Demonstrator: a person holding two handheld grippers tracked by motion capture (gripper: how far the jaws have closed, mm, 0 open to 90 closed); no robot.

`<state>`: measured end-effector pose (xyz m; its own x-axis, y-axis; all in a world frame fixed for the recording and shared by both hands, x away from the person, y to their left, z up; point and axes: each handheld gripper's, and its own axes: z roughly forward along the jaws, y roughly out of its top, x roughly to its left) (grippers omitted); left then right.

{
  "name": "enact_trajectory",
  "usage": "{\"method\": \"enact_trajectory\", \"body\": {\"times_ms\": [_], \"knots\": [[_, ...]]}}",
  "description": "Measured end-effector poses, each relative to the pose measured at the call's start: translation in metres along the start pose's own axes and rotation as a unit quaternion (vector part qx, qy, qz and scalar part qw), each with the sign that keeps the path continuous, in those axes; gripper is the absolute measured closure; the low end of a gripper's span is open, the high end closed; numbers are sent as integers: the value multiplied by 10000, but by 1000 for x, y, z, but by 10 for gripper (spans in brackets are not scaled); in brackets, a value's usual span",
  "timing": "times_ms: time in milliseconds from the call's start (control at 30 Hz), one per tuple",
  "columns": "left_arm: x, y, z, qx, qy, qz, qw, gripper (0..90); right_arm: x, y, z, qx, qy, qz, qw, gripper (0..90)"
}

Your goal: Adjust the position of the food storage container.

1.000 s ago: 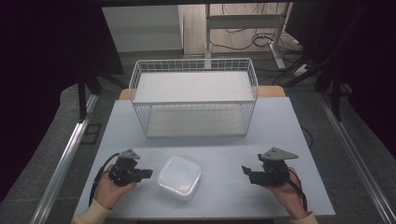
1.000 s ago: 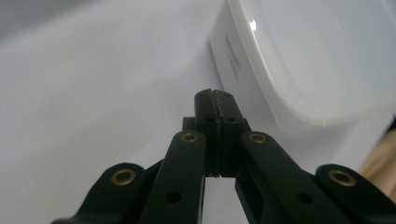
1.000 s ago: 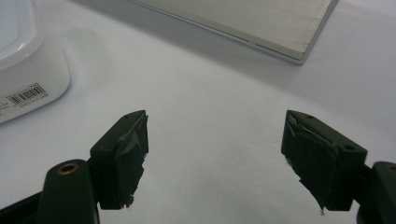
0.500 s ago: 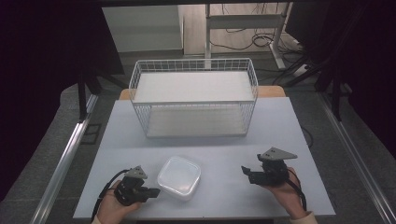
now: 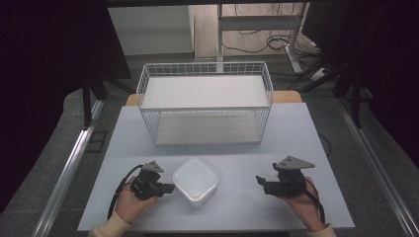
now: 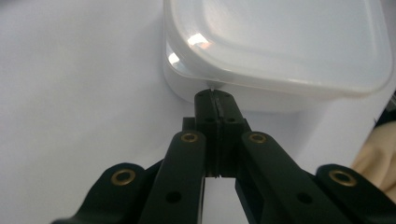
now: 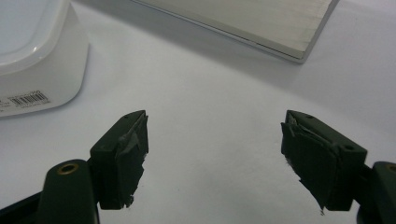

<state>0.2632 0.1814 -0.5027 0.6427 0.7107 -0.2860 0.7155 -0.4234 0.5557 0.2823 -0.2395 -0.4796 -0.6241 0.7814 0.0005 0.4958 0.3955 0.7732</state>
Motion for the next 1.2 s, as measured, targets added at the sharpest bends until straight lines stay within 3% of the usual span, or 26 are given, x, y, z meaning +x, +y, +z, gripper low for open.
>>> {"method": "enact_trajectory", "body": {"times_ms": [600,1200], "knots": [[5,46,26,-63,55,15,10000,899,-1,-1,0,14,-14,-7,10000,229],[2,58,34,-167,-6,76,9998,898,-1,-1,1,-2,-40,4,10000,230]]}}
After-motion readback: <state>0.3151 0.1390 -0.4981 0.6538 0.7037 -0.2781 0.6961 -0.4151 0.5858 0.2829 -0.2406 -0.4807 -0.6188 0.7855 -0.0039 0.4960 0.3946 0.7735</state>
